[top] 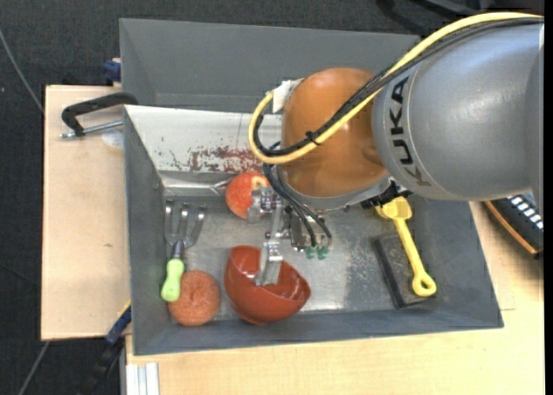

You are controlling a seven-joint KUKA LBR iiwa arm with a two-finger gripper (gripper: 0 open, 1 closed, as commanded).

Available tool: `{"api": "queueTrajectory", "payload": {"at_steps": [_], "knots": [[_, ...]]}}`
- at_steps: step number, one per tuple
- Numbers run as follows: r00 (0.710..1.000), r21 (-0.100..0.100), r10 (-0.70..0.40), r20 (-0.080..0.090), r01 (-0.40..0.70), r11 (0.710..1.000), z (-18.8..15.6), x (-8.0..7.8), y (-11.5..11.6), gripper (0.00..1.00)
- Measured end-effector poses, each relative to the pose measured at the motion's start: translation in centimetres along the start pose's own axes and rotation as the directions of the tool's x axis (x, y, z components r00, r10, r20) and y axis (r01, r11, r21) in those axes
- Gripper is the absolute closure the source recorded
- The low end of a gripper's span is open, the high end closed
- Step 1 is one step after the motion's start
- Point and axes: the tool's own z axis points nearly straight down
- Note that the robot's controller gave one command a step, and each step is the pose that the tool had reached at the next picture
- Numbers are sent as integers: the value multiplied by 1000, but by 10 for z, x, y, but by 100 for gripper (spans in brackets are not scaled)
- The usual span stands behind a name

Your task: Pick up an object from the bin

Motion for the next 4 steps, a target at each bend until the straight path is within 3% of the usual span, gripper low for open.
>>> {"api": "queueTrajectory", "payload": {"at_steps": [1,2,3,4], "knots": [[982,0,-191,-5,191,982,119,-8,-22,0],[998,-1,-69,-1,69,998,115,2,-43,0],[998,-3,-66,15,66,998,113,-2,-43,100],[978,-2,-207,23,207,978,115,-26,4,100]]}}
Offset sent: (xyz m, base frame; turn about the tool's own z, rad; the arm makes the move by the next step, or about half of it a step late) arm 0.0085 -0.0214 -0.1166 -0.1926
